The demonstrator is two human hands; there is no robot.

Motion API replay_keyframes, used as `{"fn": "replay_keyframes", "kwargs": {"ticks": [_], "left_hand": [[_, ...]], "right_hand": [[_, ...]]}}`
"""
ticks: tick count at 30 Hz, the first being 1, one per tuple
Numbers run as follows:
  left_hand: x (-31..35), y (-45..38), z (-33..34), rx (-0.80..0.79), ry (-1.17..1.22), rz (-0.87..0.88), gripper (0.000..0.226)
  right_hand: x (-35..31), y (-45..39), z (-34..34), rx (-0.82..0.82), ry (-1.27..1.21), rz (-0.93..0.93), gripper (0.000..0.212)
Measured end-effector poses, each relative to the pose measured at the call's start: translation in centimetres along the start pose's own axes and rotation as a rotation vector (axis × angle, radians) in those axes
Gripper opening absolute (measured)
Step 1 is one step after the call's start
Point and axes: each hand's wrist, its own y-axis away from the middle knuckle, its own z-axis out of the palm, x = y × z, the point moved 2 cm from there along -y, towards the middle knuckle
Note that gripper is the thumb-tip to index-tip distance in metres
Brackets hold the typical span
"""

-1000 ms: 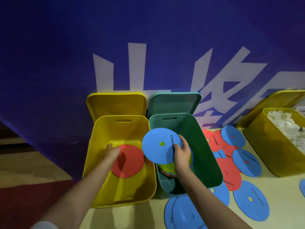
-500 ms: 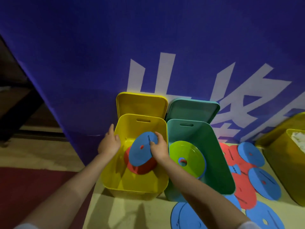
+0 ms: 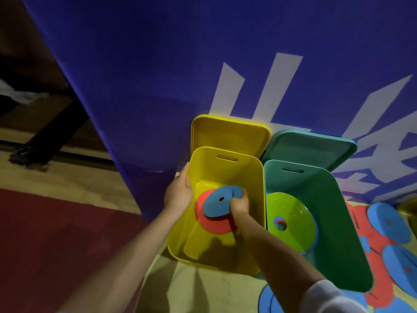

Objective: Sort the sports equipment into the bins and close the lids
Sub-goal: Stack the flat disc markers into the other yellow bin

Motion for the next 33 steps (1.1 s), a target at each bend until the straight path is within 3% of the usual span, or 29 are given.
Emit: {"fn": "replay_keyframes", "kwargs": {"ticks": [4, 8, 10, 15, 19, 22, 26, 29, 33], "left_hand": [[-0.3, -0.3, -0.1, 0.007, -0.004, 0.007, 0.048], [-0.5, -0.4, 0.2, 0.006, -0.034, 0.038, 0.048], [-0.4, -0.4, 0.1, 0.018, -0.029, 0.049, 0.047], [1.3, 1.6, -0.9, 0.252, -0.083, 0.345, 0.036], [6.2, 5.6, 0.8, 0.124, 0.163, 0.408, 0.043], [12.0, 9.4, 3.5, -0.083, 0.332, 0.447, 0.028], [17.6, 14.4, 6.7, -0.239, 0.475, 0.498, 0.02], [19.2, 18.3, 8.8, -0.353, 0.542, 0.478, 0.023], [17.4, 22.0, 11.4, -0.377, 0.581, 0.441, 0.031]], "right_hand": [[3.0, -1.6, 0.7, -0.088, 0.201, 0.15, 0.041], [4.1, -1.7, 0.8, -0.057, 0.501, 0.171, 0.086], [2.7, -0.4, 0.7, -0.074, 0.549, 0.089, 0.095], [-3.0, 7.2, -3.6, -0.103, 0.263, -0.338, 0.06], [-5.4, 13.1, -11.6, -0.003, -0.052, -0.57, 0.038], [-5.0, 15.2, -18.0, 0.091, -0.206, -0.5, 0.033], [-3.2, 16.2, -25.3, 0.195, -0.252, -0.464, 0.029], [-0.2, 16.8, -29.6, 0.23, -0.294, -0.428, 0.027], [4.1, 17.1, -34.6, 0.257, -0.369, -0.37, 0.026]]}}
